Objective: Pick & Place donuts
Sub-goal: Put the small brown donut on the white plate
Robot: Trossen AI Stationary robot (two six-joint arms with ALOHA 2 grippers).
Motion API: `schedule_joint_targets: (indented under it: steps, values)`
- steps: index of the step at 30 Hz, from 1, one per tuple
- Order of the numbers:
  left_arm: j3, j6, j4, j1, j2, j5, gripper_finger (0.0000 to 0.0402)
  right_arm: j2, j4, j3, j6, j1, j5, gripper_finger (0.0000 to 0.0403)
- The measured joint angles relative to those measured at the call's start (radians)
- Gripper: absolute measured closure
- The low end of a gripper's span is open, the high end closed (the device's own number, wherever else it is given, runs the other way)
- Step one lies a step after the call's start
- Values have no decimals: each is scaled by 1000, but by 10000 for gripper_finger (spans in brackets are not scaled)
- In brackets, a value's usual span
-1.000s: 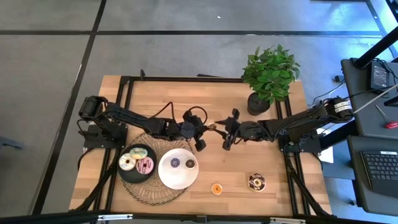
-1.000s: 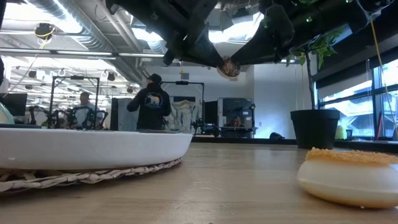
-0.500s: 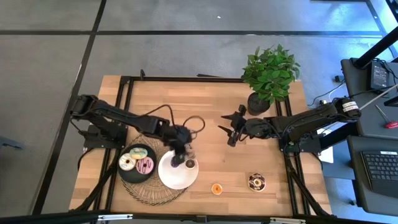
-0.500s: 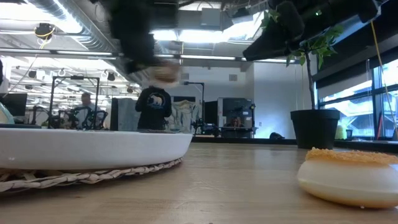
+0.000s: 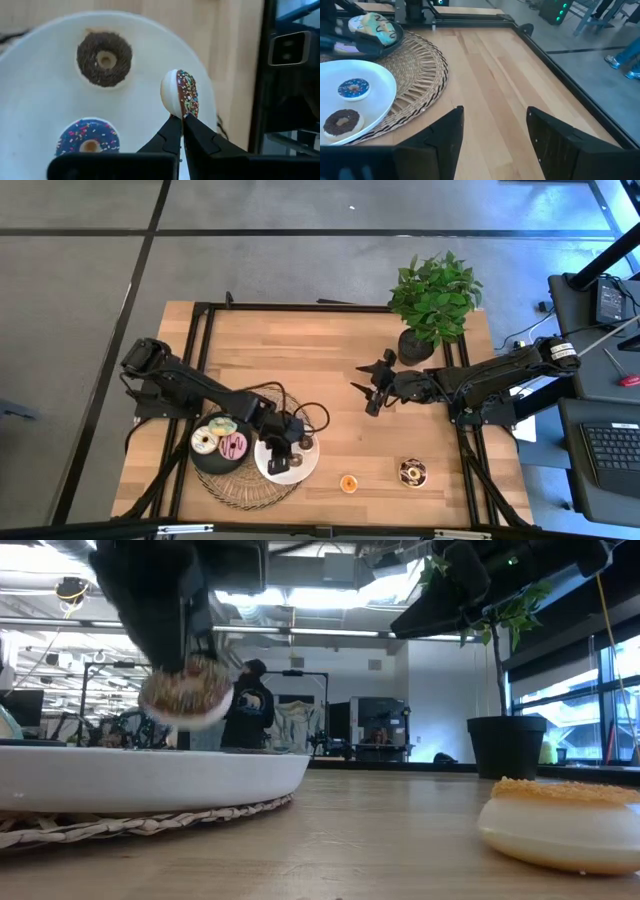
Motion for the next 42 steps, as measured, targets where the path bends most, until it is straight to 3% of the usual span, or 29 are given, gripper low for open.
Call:
schedule_joint_targets:
  steps: [7,42]
  values:
    - [0,-65,-3,3,55,3,390,0,0,0,0,0,0,186]
    - [0,-98,-1,-12,54,1,356,0,-37,0,-3,0,0,186]
